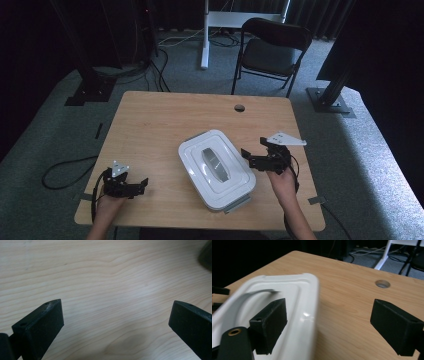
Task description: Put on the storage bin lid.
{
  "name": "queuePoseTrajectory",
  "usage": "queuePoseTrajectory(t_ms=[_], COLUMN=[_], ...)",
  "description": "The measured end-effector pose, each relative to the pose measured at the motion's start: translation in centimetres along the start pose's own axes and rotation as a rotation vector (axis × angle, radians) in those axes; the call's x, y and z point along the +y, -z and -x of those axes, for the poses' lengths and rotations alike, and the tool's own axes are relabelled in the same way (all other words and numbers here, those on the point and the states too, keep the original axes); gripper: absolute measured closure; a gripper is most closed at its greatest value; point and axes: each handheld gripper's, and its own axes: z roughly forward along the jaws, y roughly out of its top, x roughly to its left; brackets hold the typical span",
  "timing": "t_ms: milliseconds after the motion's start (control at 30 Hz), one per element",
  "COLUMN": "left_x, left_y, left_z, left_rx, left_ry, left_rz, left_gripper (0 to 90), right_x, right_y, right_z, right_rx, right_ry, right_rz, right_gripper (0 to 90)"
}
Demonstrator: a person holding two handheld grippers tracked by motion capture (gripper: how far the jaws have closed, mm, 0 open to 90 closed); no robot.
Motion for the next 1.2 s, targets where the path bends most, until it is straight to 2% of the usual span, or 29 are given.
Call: queuePoseTrajectory(t_ms=[33,67,167,200,400,567,700,767,933,1000,1200], left_x=[0.2,0.4,1.0,1.3,2.1,2.7,3.0,3.1,3.5,3.7,4.2], left_y=[-0.1,-0.2,-0.4,-0.6,-1.3,-2.0,-2.5,-2.8,-3.5,-3.9,-4.6], left_z=[0.3,0.7,1.7,2.3,3.9,5.2,6.3,6.8,8.0,8.5,9.2], left_rx=[0.002,-0.003,-0.022,-0.035,-0.051,-0.076,-0.094,-0.101,-0.118,-0.128,-0.130], left_ry=[-0.010,-0.017,-0.024,-0.032,-0.067,-0.088,-0.102,-0.110,-0.119,-0.137,-0.157], left_rz=[-0.001,0.003,0.014,0.021,0.016,0.018,0.029,0.028,0.024,0.021,0.017], left_gripper=[0.2,0.2,0.2,0.2,0.2,0.2,0.2,0.2,0.2,0.2,0.2], right_x=[-0.2,-0.7,-1.3,-2.0,-4.1,-5.7,-6.2,-7.0,-7.6,-7.9,-8.6], right_y=[-0.1,-0.6,-1.0,-1.6,-3.2,-4.4,-5.0,-5.7,-6.3,-6.6,-6.9], right_z=[0.5,1.7,2.8,3.7,5.2,5.3,5.1,4.9,4.5,4.3,3.6], right_rx=[-0.016,-0.058,-0.065,-0.087,-0.111,-0.110,-0.114,-0.101,-0.093,-0.083,-0.041], right_ry=[-0.003,-0.011,-0.030,-0.047,-0.075,-0.094,-0.078,-0.068,-0.067,-0.063,-0.070], right_rz=[0.001,-0.006,-0.015,-0.027,-0.080,-0.087,-0.102,-0.115,-0.130,-0.145,-0.157], right_gripper=[12.6,12.6,12.6,12.7,12.7,12.7,12.7,12.7,12.7,12.7,12.7])
